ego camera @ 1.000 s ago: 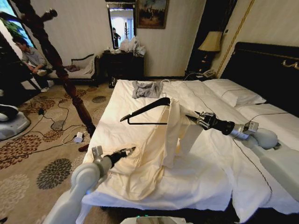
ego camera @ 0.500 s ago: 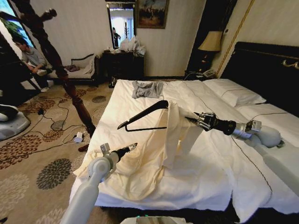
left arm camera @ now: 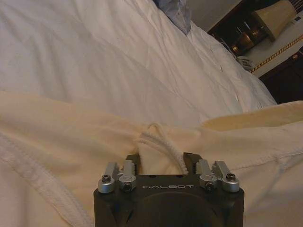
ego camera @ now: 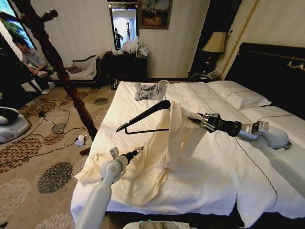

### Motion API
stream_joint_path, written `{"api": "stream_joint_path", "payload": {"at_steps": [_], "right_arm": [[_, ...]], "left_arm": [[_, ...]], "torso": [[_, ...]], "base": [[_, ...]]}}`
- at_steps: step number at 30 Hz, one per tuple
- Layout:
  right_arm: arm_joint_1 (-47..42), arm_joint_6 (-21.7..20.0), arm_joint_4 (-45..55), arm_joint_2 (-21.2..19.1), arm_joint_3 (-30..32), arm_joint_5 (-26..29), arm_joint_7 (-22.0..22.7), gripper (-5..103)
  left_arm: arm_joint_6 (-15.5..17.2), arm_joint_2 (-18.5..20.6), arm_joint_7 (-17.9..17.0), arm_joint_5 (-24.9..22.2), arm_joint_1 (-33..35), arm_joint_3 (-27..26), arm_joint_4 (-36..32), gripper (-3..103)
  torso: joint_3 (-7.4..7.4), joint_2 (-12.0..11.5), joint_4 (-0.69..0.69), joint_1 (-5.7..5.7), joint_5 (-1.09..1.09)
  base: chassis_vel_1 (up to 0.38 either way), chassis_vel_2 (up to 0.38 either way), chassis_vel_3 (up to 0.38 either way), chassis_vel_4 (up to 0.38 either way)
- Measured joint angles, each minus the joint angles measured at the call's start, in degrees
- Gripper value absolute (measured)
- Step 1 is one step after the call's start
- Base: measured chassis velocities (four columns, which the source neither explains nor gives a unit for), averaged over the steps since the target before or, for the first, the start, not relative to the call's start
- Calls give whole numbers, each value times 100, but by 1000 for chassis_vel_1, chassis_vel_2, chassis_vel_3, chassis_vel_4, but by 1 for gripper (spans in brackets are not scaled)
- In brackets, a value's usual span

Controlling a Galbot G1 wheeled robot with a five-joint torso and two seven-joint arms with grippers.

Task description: Pick up the clothes from the bed and hang them on the clothes hanger.

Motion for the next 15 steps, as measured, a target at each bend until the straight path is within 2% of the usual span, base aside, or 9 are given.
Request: {"api": "stream_joint_path", "payload": {"at_steps": [2, 6, 8, 10, 11, 13, 15], "right_arm": [[1, 0, -13, 0, 2, 1, 3, 18], [17, 0, -76, 30, 3, 1, 16, 18], [19, 0, -93, 47, 1, -5, 28, 18], [21, 0, -136, 88, -18, -46, 92, 18], [21, 0, -136, 88, -18, -46, 92, 18], [11, -4, -203, 136, -45, -174, 315, 18], [-35, -96, -263, 179, -54, -403, 613, 18]], "left_arm": [[-17, 31, 17, 7, 13, -14, -4, 48], [-76, 190, 81, 39, 104, -92, -117, 26], [-84, 236, 88, 43, 127, -110, -145, 26], [-106, 347, 100, 45, 166, -158, -222, 16], [-106, 347, 100, 45, 166, -158, -222, 16], [-145, 503, 134, 44, 185, -236, -333, 6], [-214, 701, 243, 70, 183, -368, -445, 1]], "torso": [[0, 0, 0, 0, 0], [0, 0, 0, 0, 0], [0, 0, 0, 0, 0], [0, 0, 0, 0, -1], [0, 0, 0, 0, -1], [0, 0, 0, 0, 0], [0, 0, 0, 0, -2]], "base": [[0, 0, 0, 0], [0, 0, 0, 0], [0, 0, 0, 0], [0, 0, 0, 0], [0, 0, 0, 0], [0, 0, 0, 0], [0, 0, 0, 0]]}}
